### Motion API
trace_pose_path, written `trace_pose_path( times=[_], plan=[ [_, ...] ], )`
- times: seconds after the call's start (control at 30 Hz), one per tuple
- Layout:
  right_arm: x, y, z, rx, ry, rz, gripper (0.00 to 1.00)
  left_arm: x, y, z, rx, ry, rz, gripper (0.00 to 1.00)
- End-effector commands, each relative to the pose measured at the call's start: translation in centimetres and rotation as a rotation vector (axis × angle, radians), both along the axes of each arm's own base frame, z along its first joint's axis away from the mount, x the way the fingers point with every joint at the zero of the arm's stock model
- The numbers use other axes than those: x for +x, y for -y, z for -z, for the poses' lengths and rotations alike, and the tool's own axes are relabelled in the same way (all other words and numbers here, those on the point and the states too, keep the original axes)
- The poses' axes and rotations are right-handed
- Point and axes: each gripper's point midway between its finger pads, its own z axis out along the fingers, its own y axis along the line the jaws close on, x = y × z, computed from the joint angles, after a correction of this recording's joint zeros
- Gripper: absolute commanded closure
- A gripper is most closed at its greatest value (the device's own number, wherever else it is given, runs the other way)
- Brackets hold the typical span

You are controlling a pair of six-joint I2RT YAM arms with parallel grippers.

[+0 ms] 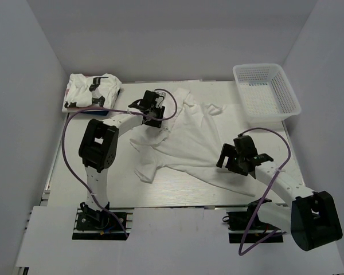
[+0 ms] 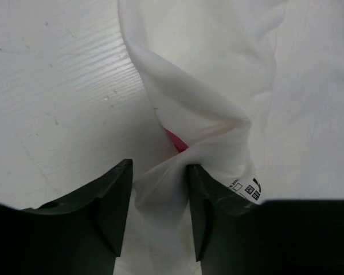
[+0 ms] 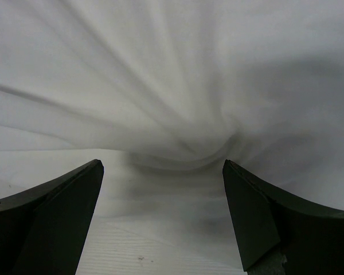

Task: Fold and stack the t-shirts
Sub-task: Move the tshirt to the center of the board

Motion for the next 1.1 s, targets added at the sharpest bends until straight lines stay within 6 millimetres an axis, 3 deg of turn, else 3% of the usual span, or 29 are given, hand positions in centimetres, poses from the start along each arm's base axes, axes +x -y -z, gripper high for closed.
trace_pose_path(
  times=[0.0,0.03,0.07,0.1,0.3,0.33,0.37,0.53,0.57,0.63,0.67,0.7,0.73,0.77,0.8,0.83,0.87,0.9,0.93,0.97,1.03,1.07],
  plan=[
    [0.7,0.0,-0.2,-0.003,0.028,0.003,0.1,-0.2,1.3,-0.7,-0.025,-0.008,0.076,0.5],
    [0.6,0.1,-0.1,-0.009,0.022,0.002,0.1,-0.1,1.6,-0.8,-0.04,-0.005,0.086,0.56],
    [0.5,0.1,0.0,-0.005,0.017,0.001,0.1,0.0,1.8,-1.3,-0.056,0.014,0.092,0.83],
    [0.7,0.2,-0.1,-0.011,0.026,0.008,0.1,-0.2,1.4,-0.8,-0.039,0.009,0.08,0.98],
    [0.7,0.7,0.4,-0.034,0.01,0.024,0.1,2.3,-1.8,-6.7,-0.025,0.176,-0.116,1.0],
    [0.8,0.6,0.4,-0.035,0.007,0.022,0.1,2.9,-4.8,-8.0,0.055,0.236,-0.232,1.0],
    [0.9,0.7,0.6,-0.045,-0.002,0.024,0.1,3.4,-6.4,-8.4,0.094,0.264,-0.29,1.0],
    [2.3,0.1,0.1,-0.038,0.027,0.015,0.1,5.5,-13.1,-10.8,0.163,0.307,-0.493,1.0],
    [2.5,0.2,0.2,-0.043,0.027,0.019,0.1,6.1,-15.3,-10.7,0.17,0.304,-0.537,1.0],
    [3.8,0.6,-0.7,-0.065,0.066,0.056,0.1,7.7,-16.8,-11.3,0.139,0.305,-0.567,1.0],
    [4.1,0.9,-0.6,-0.078,0.063,0.073,0.1,8.4,-18.9,-11.5,0.144,0.305,-0.608,0.96],
    [4.4,0.9,-0.8,-0.087,0.071,0.083,0.1,9.7,-19.1,-11.4,0.123,0.286,-0.608,0.88],
    [5.2,0.8,-1.4,-0.086,0.088,0.091,0.1,10.4,-19.3,-11.2,0.123,0.264,-0.592,0.45],
    [5.5,0.8,-1.4,-0.095,0.092,0.091,0.1,10.9,-19.7,-11.1,0.125,0.244,-0.594,0.17],
    [6.3,0.4,-2.2,-0.08,0.112,0.1,0.1,11.4,-19.7,-13.1,0.13,0.234,-0.593,0.01],
    [6.6,0.2,-2.3,-0.072,0.114,0.099,0.1,11.7,-19.6,-11.3,0.147,0.18,-0.596,0.0],
    [6.8,-0.1,-2.5,-0.064,0.118,0.093,0.1,12.0,-19.5,-13.0,0.127,0.194,-0.611,0.0],
    [7.0,-0.8,-3.0,-0.036,0.125,0.078,0.1,11.3,-18.8,-12.4,0.097,0.148,-0.6,0.0],
    [7.1,-1.0,-3.1,-0.021,0.131,0.077,0.1,10.2,-18.5,-14.4,0.068,0.16,-0.595,0.0],
    [7.3,-1.4,-3.9,0.003,0.161,0.066,0.1,8.1,-17.7,-12.4,0.074,0.098,-0.576,0.0],
    [6.3,-2.0,-3.4,0.034,0.154,0.028,0.1,5.9,-17.2,-13.4,0.01,0.128,-0.622,0.0],
    [6.3,-2.4,-4.2,0.058,0.186,0.017,0.1,2.5,-16.1,-9.8,-0.009,0.03,-0.588,0.0]
  ],
)
